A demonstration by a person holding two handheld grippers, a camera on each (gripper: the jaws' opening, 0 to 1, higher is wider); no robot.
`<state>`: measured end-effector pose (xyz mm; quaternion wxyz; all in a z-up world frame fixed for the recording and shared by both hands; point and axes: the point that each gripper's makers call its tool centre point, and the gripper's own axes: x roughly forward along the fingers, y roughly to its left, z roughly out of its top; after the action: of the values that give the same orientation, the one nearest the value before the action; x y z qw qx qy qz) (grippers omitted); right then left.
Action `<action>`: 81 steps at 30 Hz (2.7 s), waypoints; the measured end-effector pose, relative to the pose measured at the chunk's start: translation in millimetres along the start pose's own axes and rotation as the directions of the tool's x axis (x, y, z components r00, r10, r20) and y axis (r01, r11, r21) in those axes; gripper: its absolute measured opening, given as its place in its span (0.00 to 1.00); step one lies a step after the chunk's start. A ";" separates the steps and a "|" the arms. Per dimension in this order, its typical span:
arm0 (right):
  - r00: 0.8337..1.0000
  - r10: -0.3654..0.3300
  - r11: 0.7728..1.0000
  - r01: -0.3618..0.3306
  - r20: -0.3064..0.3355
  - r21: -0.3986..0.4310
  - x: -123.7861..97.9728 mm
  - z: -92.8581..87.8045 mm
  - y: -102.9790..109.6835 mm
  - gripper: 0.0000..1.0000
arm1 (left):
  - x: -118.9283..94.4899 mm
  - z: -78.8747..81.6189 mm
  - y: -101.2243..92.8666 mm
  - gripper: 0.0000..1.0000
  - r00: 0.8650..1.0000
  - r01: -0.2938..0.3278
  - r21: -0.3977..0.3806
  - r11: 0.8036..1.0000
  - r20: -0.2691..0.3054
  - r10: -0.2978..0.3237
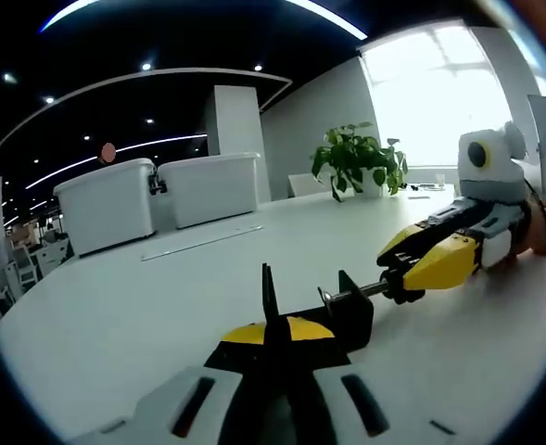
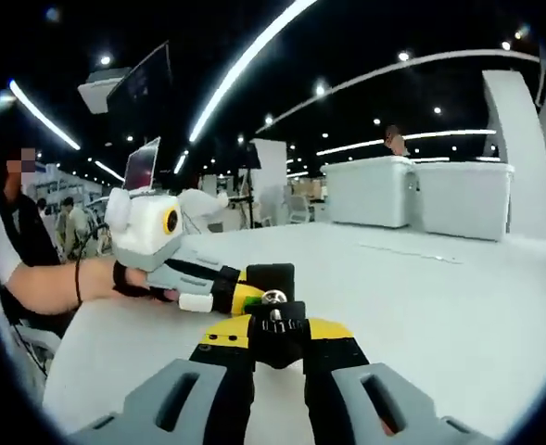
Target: Clamp the fixed fixture on the desktop, loosen the retaining clip, secure it to the edge of the desk, and tighten the retaining clip.
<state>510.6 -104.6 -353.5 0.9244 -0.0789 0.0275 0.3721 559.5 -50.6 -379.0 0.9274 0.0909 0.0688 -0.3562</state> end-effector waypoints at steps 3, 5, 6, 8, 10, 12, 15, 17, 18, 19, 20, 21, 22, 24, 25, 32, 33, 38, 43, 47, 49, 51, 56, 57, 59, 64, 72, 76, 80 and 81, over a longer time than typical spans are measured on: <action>1.000 -0.028 0.987 0.028 0.003 -0.159 0.3 1.5 3.8 0.18 | 0.5 0.0 0.8 0.05 1.000 0.000 0.000 1.000 0.000 0.000; 0.999 -0.041 0.964 0.043 0.014 -0.263 0.3 2.5 6.4 0.18 | 0.2 -0.1 1.3 0.05 1.000 0.000 -0.003 1.000 0.000 0.000; 0.999 -0.046 0.951 0.048 0.014 -0.305 0.2 2.1 7.8 0.18 | 0.0 0.0 0.9 0.05 1.000 0.001 -0.002 1.000 0.001 -0.001; 0.998 -0.058 0.929 0.059 0.015 -0.366 0.8 1.9 8.9 0.18 | 0.8 -0.1 1.4 0.05 1.000 -0.001 0.000 1.000 0.001 0.001; 0.998 -0.060 0.926 0.061 0.016 -0.373 1.6 1.6 9.9 0.18 | 1.7 -0.1 2.2 0.05 1.000 -0.003 0.001 1.000 0.001 0.003; 0.998 -0.060 0.932 0.063 0.021 -0.357 1.6 1.9 8.2 0.18 | 2.6 -0.1 2.9 0.05 1.000 -0.004 0.001 1.000 0.001 0.004; 0.998 -0.057 0.941 0.061 0.021 -0.332 2.1 1.7 6.1 0.19 | 2.5 -0.3 2.5 0.05 1.000 -0.001 -0.001 1.000 0.001 0.001; 0.998 -0.058 0.952 0.062 0.023 -0.298 2.4 1.6 4.4 0.20 | 3.3 -0.3 2.8 0.05 1.000 0.000 -0.002 1.000 0.001 0.000; 0.997 -0.070 0.966 0.070 0.010 -0.249 1.4 -0.4 1.9 0.21 | 2.8 -0.3 2.6 0.05 1.000 -0.001 -0.001 1.000 0.001 0.001; 0.997 -0.071 0.973 0.072 0.010 -0.220 0.8 -0.1 0.0 0.26 | 2.8 -0.3 2.6 0.05 1.000 -0.002 0.000 1.000 0.001 0.002; 0.998 -0.059 0.984 0.061 0.019 -0.168 0.1 1.3 -0.3 0.30 | 3.3 -0.3 2.5 0.05 1.000 -0.002 0.000 1.000 0.001 0.002; 0.999 -0.047 0.994 0.049 0.027 -0.097 -1.0 2.9 -0.5 0.34 | 3.5 -0.3 2.6 0.05 1.000 -0.002 0.000 1.000 0.001 0.002; 0.999 -0.034 0.999 0.035 0.034 -0.023 -2.5 4.7 -1.2 0.35 | 3.7 -0.2 2.6 0.05 1.000 -0.003 0.001 1.000 0.002 0.003; 0.999 -0.018 0.996 0.014 0.039 0.093 -4.7 5.8 -4.9 0.33 | 4.1 -0.1 2.9 0.05 1.000 -0.004 0.002 1.000 0.002 0.004; 0.999 -0.012 0.990 0.006 0.041 0.140 -5.7 5.6 -7.2 0.32 | 4.3 -0.1 3.1 0.05 1.000 -0.004 0.002 1.000 0.002 0.004; 0.999 0.021 0.954 -0.028 0.027 0.299 -6.1 0.8 -10.2 0.29 | 5.3 0.8 4.2 0.05 1.000 -0.005 0.002 1.000 0.002 0.005; 0.999 0.028 0.947 -0.032 0.017 0.319 -5.5 -1.7 -10.1 0.29 | 5.4 0.8 4.3 0.05 1.000 -0.005 0.003 1.000 0.002 0.005; 0.999 0.034 0.915 -0.033 0.005 0.403 -3.4 -4.8 -12.8 0.22 | 4.0 0.3 3.7 0.05 1.000 -0.006 0.001 1.000 0.002 0.006; 0.999 0.034 0.921 -0.032 0.001 0.389 -3.1 -4.8 -9.6 0.22 | 1.3 -0.5 2.3 0.05 1.000 -0.005 0.002 1.000 0.002 0.005; 1.000 0.030 0.930 -0.030 0.004 0.367 -2.5 -4.6 -8.2 0.22 | -0.1 -1.1 2.8 0.05 1.000 -0.008 0.002 1.000 0.002 0.008; 1.000 0.020 0.957 -0.023 0.014 0.290 -2.7 -2.7 -7.0 0.21 | 0.6 -1.1 3.3 0.05 1.000 -0.010 0.001 1.000 0.001 0.010; 1.000 0.007 0.978 -0.011 0.019 0.210 -2.9 -1.0 -5.3 0.21 | 0.8 -1.2 3.1 0.05 1.000 -0.010 0.001 1.000 0.001 0.010; 0.998 -0.049 0.996 0.051 0.031 -0.071 -2.1 3.7 -0.3 0.21 | 1.6 -0.2 3.6 0.05 1.000 -0.014 0.001 1.000 0.001 0.014; 0.998 -0.057 0.989 0.061 0.027 -0.138 -2.1 4.3 1.8 0.21 | 1.6 0.0 3.6 0.05 1.000 -0.014 0.002 1.000 0.001 0.014; 0.997 -0.072 0.967 0.078 0.034 -0.243 -1.3 4.6 4.2 0.21 | 1.6 0.7 3.3 0.05 1.000 -0.014 0.001 1.000 0.001 0.014; 0.996 -0.083 0.953 0.089 0.034 -0.288 -0.1 4.1 4.2 0.21 | -3.4 1.1 -1.2 0.05 1.000 -0.015 0.001 1.000 0.001 0.015; 0.990 -0.130 0.990 0.127 0.047 0.057 -6.4 10.2 -14.3 0.23 | -7.6 1.3 -5.1 0.05 1.000 -0.013 0.001 1.000 0.001 0.013; 0.985 -0.155 0.929 0.119 0.078 0.350 -15.3 14.8 -41.0 0.22 | -7.3 0.9 -4.1 0.05 1.000 -0.012 0.000 1.000 0.001 0.012; 0.994 -0.097 0.927 0.071 0.051 0.367 -12.5 9.5 -29.9 0.22 | -5.4 0.9 -2.5 0.05 1.000 -0.012 -0.001 1.000 0.001 0.012; 0.997 -0.062 0.943 0.044 0.043 0.331 -9.7 8.4 -20.9 0.22 | -5.4 0.9 -2.6 0.05 1.000 -0.012 0.000 1.000 0.001 0.012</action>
<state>518.0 -124.7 -341.5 0.9346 0.0861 0.0629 0.3393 553.8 -49.2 -377.4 0.9295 0.0910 0.0681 -0.3508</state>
